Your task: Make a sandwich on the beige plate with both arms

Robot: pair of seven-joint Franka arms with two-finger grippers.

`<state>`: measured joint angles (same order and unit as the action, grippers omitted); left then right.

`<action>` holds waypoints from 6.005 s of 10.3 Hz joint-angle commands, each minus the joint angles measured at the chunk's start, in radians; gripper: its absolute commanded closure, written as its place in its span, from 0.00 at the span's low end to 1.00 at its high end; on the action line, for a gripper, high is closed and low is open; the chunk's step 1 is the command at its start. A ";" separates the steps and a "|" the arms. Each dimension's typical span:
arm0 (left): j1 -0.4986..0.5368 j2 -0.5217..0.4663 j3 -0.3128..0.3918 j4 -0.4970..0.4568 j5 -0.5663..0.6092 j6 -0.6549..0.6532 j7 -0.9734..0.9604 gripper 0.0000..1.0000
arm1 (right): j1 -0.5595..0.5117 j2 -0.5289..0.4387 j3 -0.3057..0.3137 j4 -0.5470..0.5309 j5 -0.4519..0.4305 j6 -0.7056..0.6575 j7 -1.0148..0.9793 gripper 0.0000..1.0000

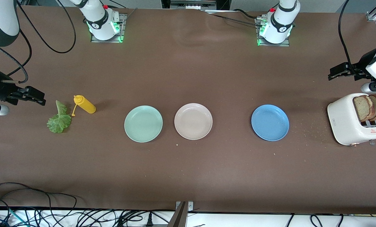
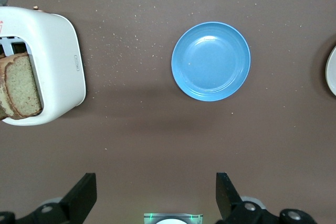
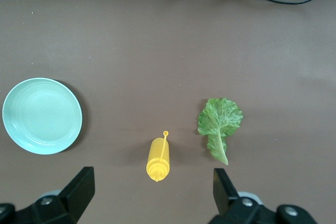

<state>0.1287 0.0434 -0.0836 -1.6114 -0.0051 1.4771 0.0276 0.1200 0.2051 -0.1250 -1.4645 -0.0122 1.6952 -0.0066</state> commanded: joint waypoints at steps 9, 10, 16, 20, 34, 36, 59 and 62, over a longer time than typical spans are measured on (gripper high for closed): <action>0.009 0.003 -0.001 0.018 -0.024 -0.012 0.023 0.00 | -0.006 0.007 -0.001 0.018 0.021 -0.017 -0.019 0.00; 0.009 0.003 -0.001 0.018 -0.024 -0.012 0.023 0.00 | -0.006 0.007 -0.001 0.018 0.021 -0.017 -0.019 0.00; 0.009 0.003 -0.001 0.018 -0.024 -0.012 0.023 0.00 | -0.006 0.008 -0.001 0.018 0.021 -0.015 -0.019 0.00; 0.009 0.003 -0.001 0.018 -0.024 -0.012 0.023 0.00 | -0.006 0.007 -0.001 0.018 0.021 -0.015 -0.019 0.00; 0.129 0.079 0.018 0.022 -0.043 -0.002 0.015 0.00 | -0.006 0.008 -0.001 0.018 0.026 -0.017 -0.019 0.00; 0.179 0.157 0.027 0.092 -0.001 0.002 0.011 0.00 | -0.006 0.008 -0.001 0.018 0.026 -0.015 -0.019 0.00; 0.292 0.383 0.036 0.068 0.145 0.262 0.023 0.00 | -0.006 0.008 -0.001 0.018 0.026 -0.017 -0.019 0.00; 0.293 0.385 0.036 0.064 0.142 0.265 0.023 0.09 | -0.006 0.008 -0.001 0.018 0.028 -0.015 -0.019 0.00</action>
<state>0.4152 0.4405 -0.0407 -1.5315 0.1162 1.7282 0.0299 0.1197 0.2104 -0.1266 -1.4645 -0.0044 1.6951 -0.0085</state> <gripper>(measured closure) 0.040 0.000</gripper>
